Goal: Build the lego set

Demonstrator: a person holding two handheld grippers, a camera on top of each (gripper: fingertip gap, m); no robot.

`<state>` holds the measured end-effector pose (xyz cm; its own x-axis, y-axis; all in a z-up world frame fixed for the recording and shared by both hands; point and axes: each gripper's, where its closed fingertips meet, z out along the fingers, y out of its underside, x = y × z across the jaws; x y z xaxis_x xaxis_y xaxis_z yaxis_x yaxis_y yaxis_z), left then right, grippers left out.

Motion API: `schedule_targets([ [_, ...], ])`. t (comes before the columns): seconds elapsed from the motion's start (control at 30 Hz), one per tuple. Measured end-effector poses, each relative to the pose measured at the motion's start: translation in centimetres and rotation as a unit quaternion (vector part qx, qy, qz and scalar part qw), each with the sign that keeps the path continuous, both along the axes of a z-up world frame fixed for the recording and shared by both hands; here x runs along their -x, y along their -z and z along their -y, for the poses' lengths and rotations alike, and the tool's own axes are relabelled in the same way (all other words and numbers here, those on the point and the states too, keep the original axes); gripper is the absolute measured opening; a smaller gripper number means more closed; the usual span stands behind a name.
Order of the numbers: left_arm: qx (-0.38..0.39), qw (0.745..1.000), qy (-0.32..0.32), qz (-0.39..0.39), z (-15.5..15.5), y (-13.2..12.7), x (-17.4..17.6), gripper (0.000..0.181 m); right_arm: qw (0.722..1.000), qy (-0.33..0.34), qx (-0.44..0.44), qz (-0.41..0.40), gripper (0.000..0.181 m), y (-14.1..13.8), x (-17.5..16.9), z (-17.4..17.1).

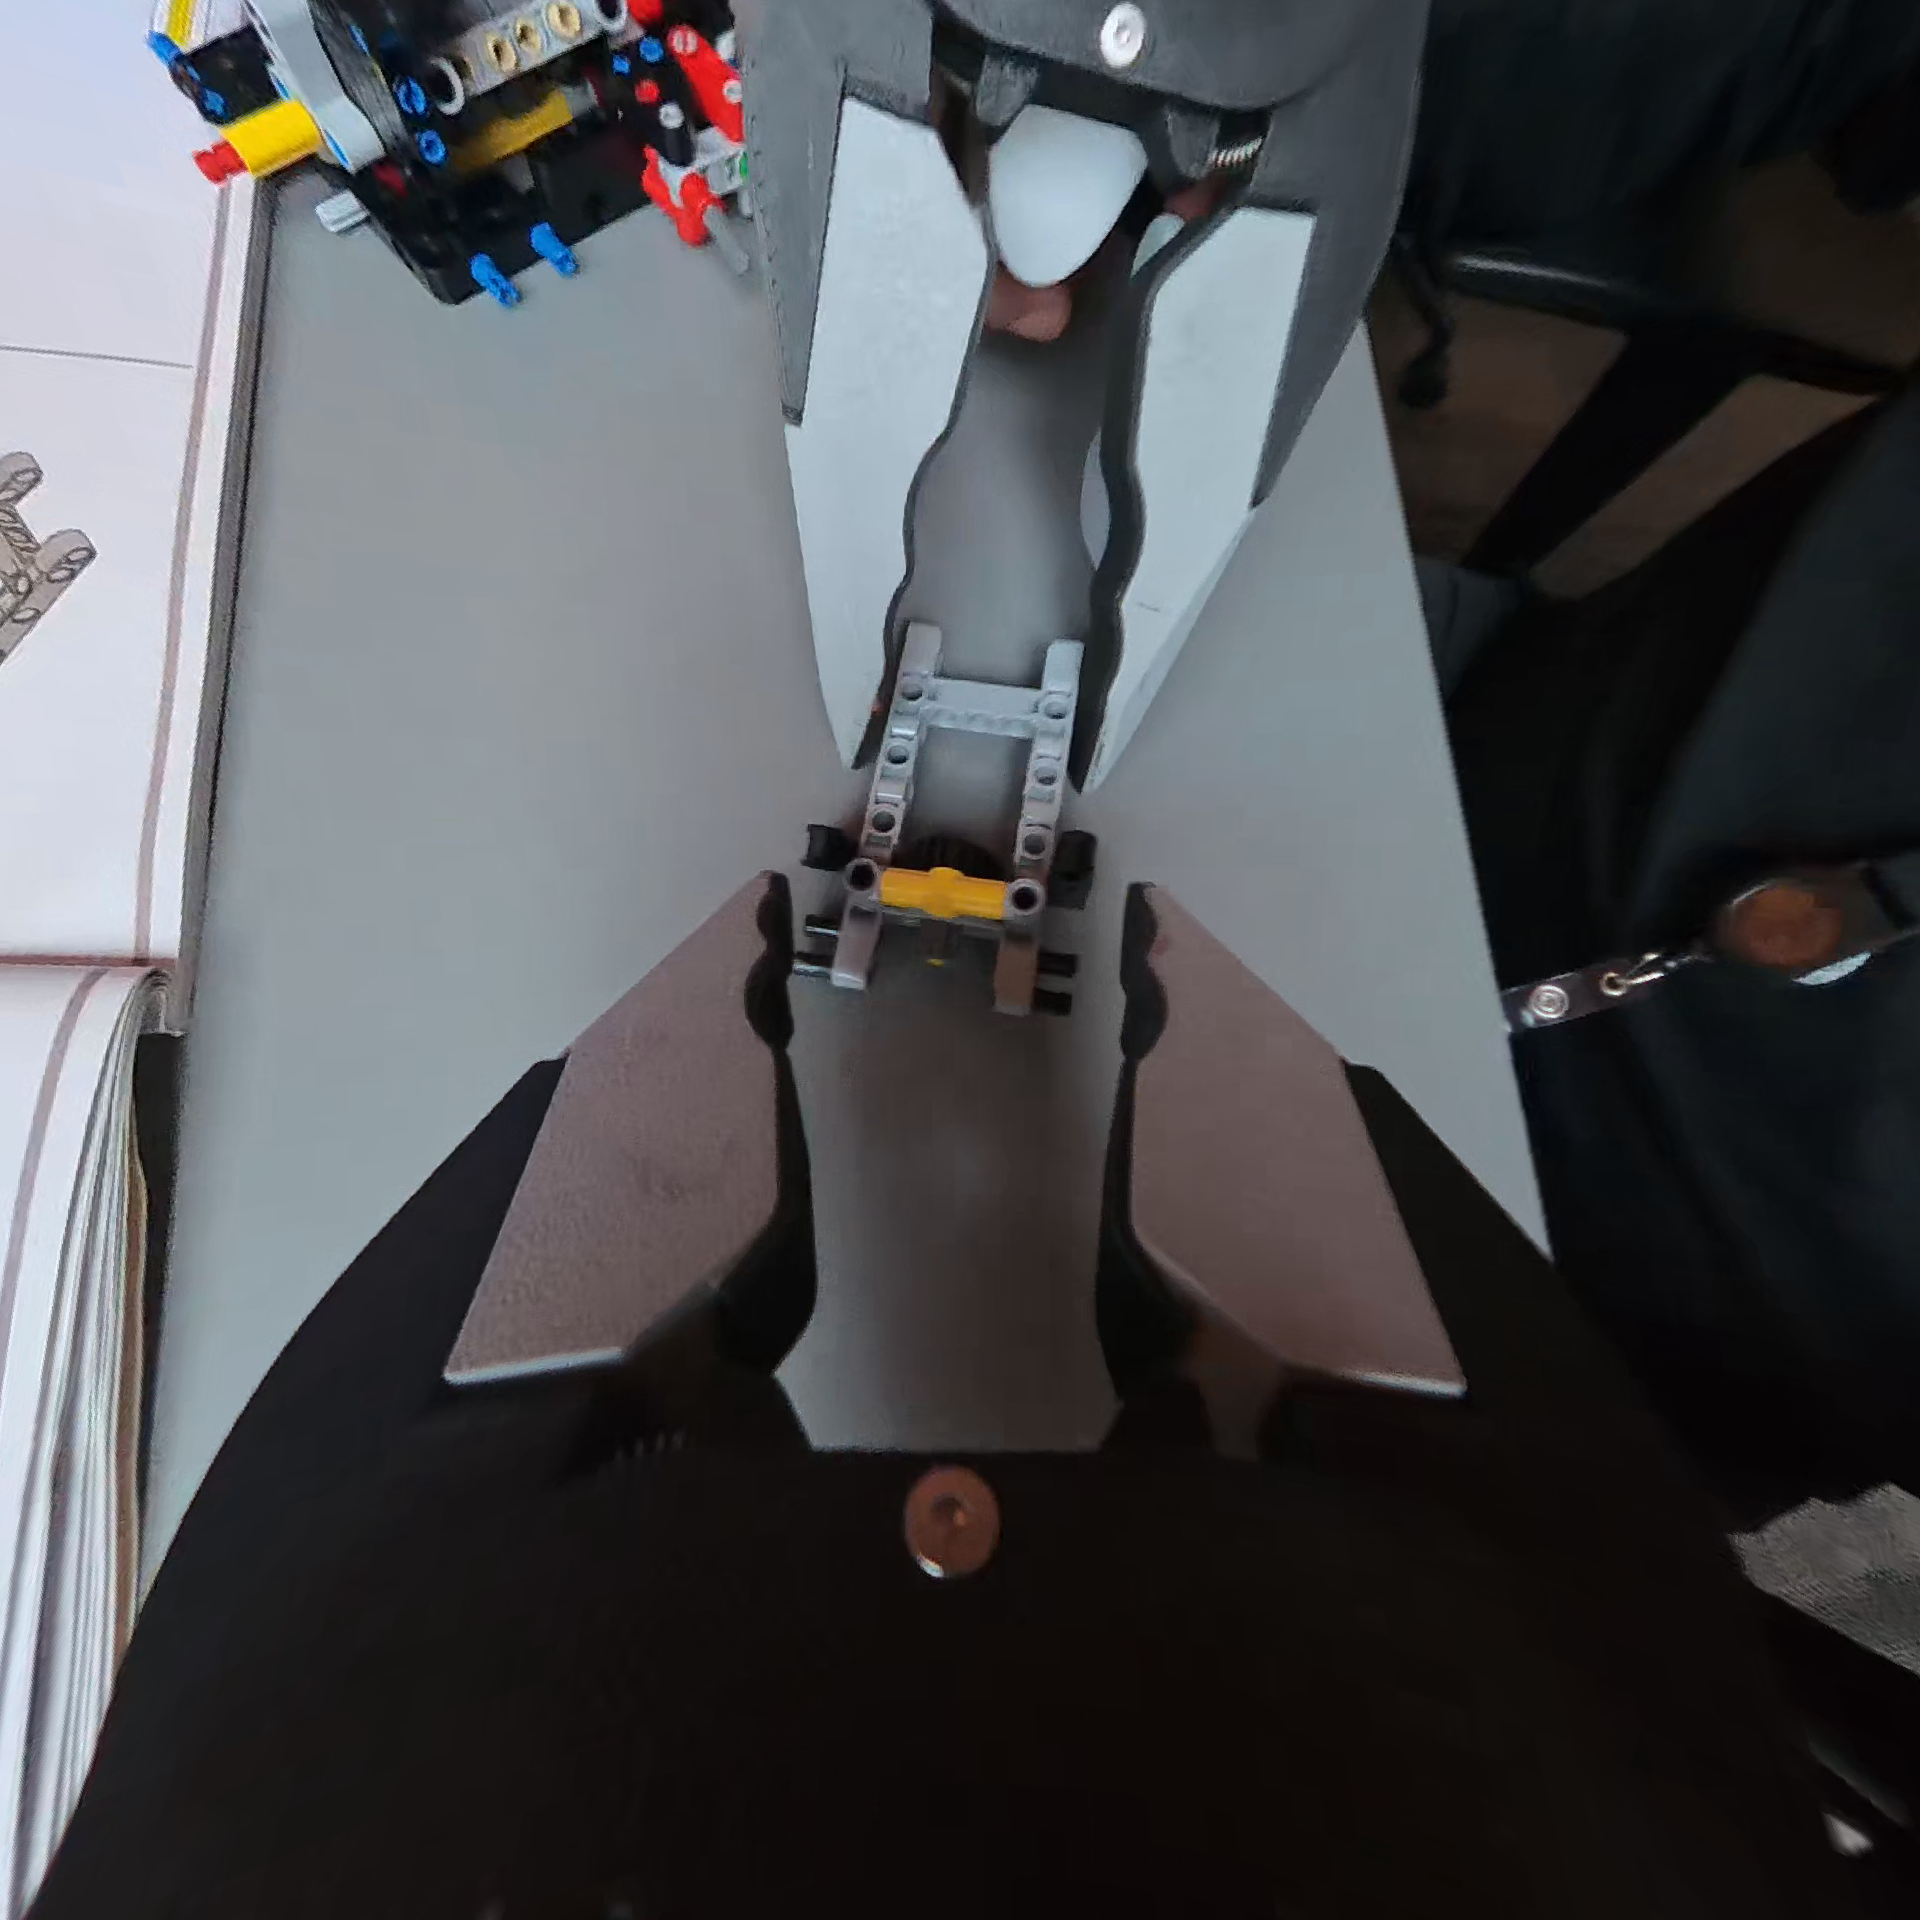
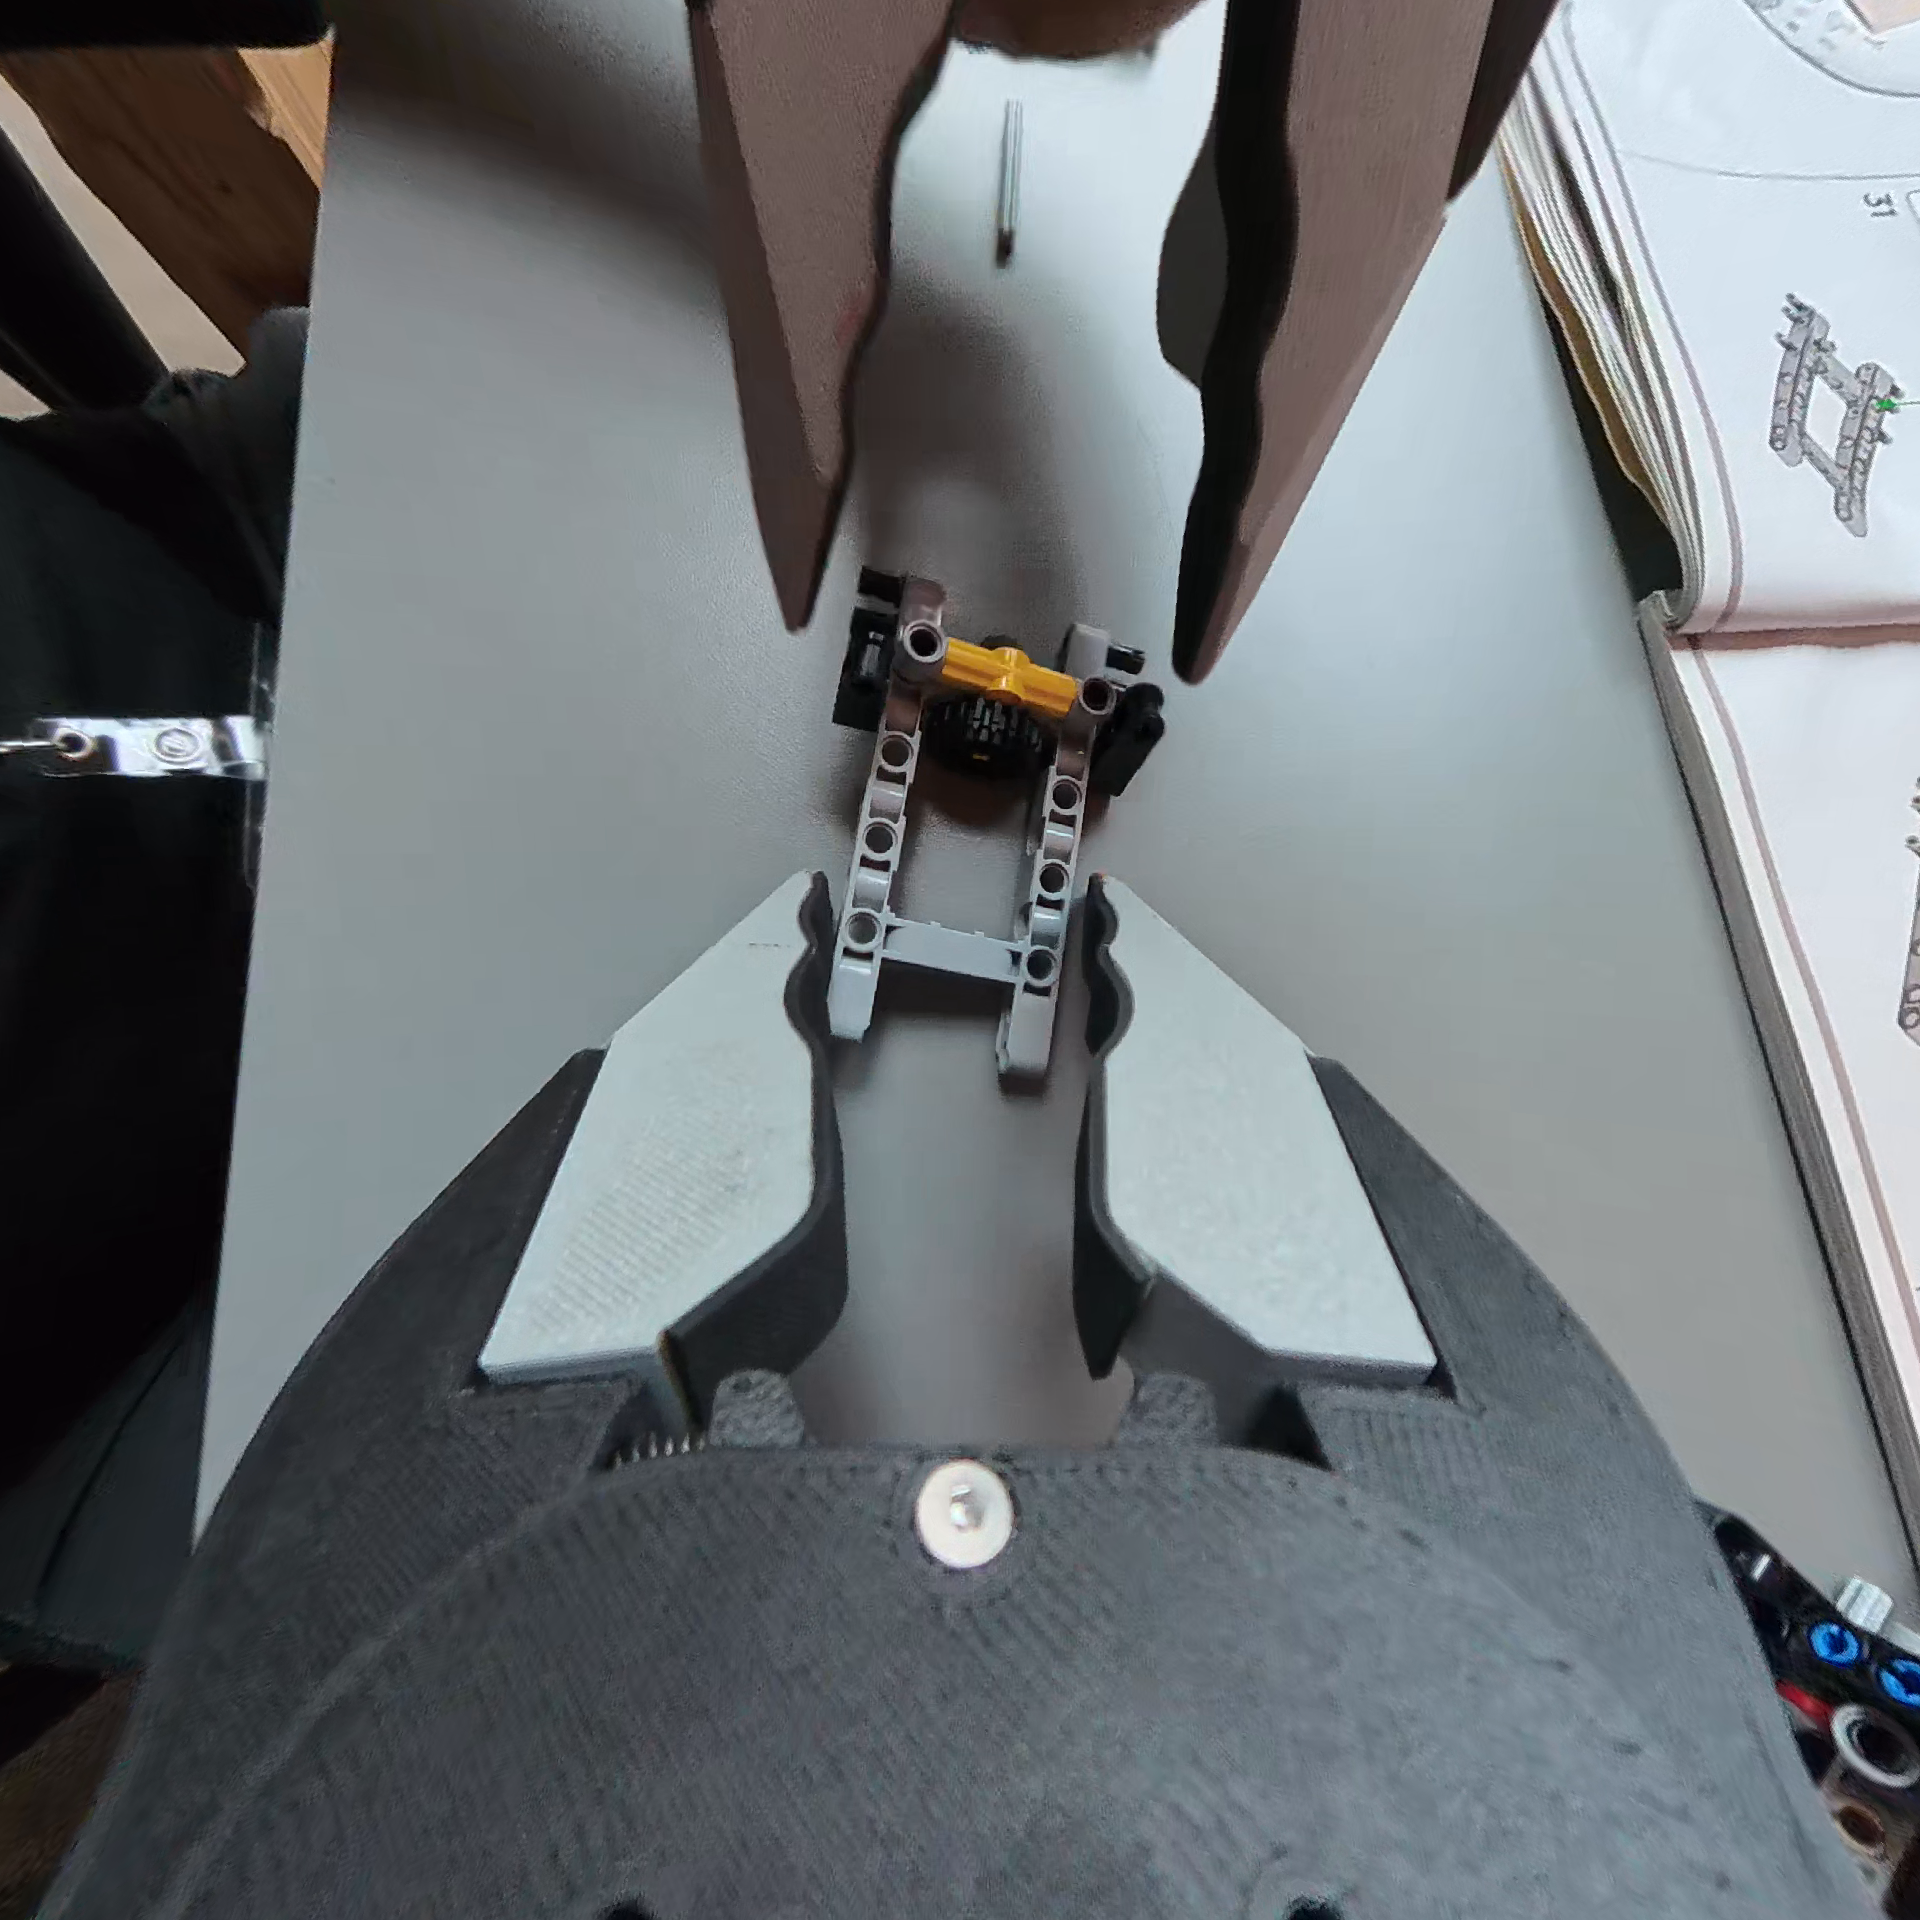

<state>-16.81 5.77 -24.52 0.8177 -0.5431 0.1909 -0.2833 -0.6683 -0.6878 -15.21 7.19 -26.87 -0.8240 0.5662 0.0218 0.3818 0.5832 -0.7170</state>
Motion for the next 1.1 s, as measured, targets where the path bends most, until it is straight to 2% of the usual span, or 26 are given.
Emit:
schedule_targets([
  [0.03,-0.003,1.000,-0.001,-0.006,-0.2,0.4,0.1,0.060,1.000,-0.003,0.002,-0.002,0.042,0.0,0.1,0.0],
  [0.27,-0.003,1.000,0.009,0.001,-0.6,1.1,-0.5,0.058,1.000,-0.008,0.006,-0.002,0.041,0.0,0.3,0.1],
  [0.57,0.061,0.992,0.008,-0.113,-1.3,1.6,-0.8,0.059,1.000,-0.010,0.008,-0.007,0.041,0.0,0.5,0.3],
  [0.7,0.059,0.996,-0.002,-0.064,-0.9,1.3,-0.9,0.058,1.000,-0.008,0.011,-0.009,0.041,0.0,0.5,0.2],
  [0.83,0.024,0.998,0.002,-0.051,-0.4,1.4,-0.7,0.058,1.000,-0.009,0.011,-0.009,0.041,0.0,0.4,0.2],
  [1.03,-0.014,0.999,-0.027,-0.024,1.0,0.3,0.1,0.045,1.000,-0.010,0.022,0.001,0.040,-0.1,0.2,-0.1],
  [1.1,-0.012,0.999,-0.025,-0.023,1.1,0.8,-0.2,0.043,1.000,-0.014,0.020,-0.001,0.041,-0.1,0.1,-0.1],
])
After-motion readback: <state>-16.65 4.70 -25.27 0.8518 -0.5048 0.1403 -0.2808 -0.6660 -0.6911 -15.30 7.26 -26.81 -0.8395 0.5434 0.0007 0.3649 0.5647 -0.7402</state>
